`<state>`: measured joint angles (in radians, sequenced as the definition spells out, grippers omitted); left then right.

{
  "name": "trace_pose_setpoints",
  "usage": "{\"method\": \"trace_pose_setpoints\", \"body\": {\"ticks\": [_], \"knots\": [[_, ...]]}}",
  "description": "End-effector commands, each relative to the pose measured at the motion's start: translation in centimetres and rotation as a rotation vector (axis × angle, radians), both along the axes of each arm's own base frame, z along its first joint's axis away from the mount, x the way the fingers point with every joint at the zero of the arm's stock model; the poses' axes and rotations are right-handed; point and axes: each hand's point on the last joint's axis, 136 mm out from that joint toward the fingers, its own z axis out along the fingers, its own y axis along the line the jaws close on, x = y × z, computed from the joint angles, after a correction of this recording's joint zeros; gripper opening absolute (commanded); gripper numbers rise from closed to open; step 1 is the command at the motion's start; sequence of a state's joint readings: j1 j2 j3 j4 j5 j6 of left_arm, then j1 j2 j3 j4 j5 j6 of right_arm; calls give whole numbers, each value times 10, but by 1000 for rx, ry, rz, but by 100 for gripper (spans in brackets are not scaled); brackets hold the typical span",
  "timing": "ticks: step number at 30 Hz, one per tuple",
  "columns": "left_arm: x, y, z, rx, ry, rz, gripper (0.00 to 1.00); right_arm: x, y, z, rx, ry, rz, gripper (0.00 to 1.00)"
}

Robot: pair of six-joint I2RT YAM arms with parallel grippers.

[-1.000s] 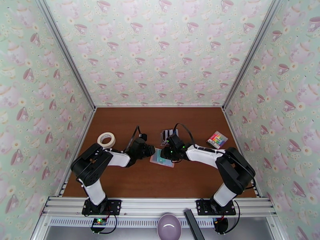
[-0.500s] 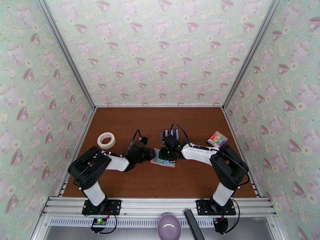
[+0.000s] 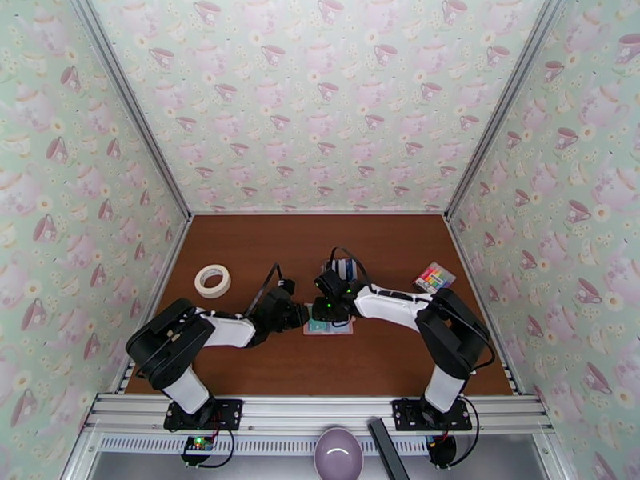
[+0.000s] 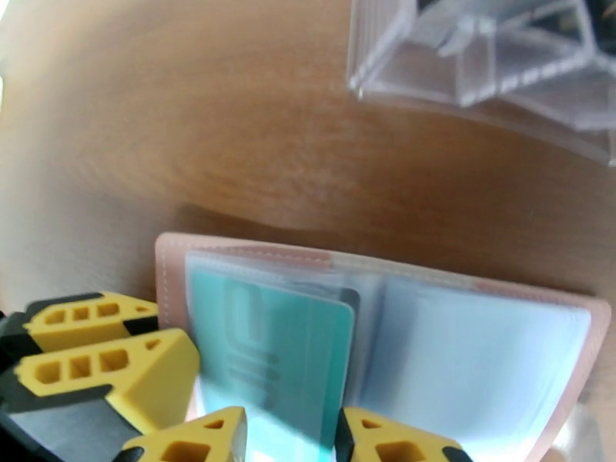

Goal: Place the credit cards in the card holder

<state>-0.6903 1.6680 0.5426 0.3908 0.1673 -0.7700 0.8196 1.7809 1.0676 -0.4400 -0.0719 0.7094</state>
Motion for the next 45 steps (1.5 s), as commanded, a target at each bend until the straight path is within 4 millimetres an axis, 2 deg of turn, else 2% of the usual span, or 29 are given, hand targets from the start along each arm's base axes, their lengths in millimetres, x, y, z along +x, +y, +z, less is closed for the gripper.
{"method": "trace_pose_setpoints", "body": {"ticks": [1,9,16,20,28,36,42,45], "knots": [[-77,48,-76,222,331,-10,19,0,14,4,21,-3,30,36],[-77,49,-75,212,329,-1,21,6,26,8,63,-12,32,36],[-74,64,-71,236,319,43,24,13,42,12,95,-11,52,36],[-64,73,-67,242,312,71,28,13,50,15,124,-5,61,36],[-35,81,-59,219,305,100,28,14,59,15,159,4,69,36],[-22,95,-45,218,287,135,35,15,47,23,118,-30,64,38],[-16,102,-28,209,254,152,39,29,22,32,82,-69,37,42],[-13,97,-13,176,219,139,38,36,8,34,70,-79,21,42]]}}
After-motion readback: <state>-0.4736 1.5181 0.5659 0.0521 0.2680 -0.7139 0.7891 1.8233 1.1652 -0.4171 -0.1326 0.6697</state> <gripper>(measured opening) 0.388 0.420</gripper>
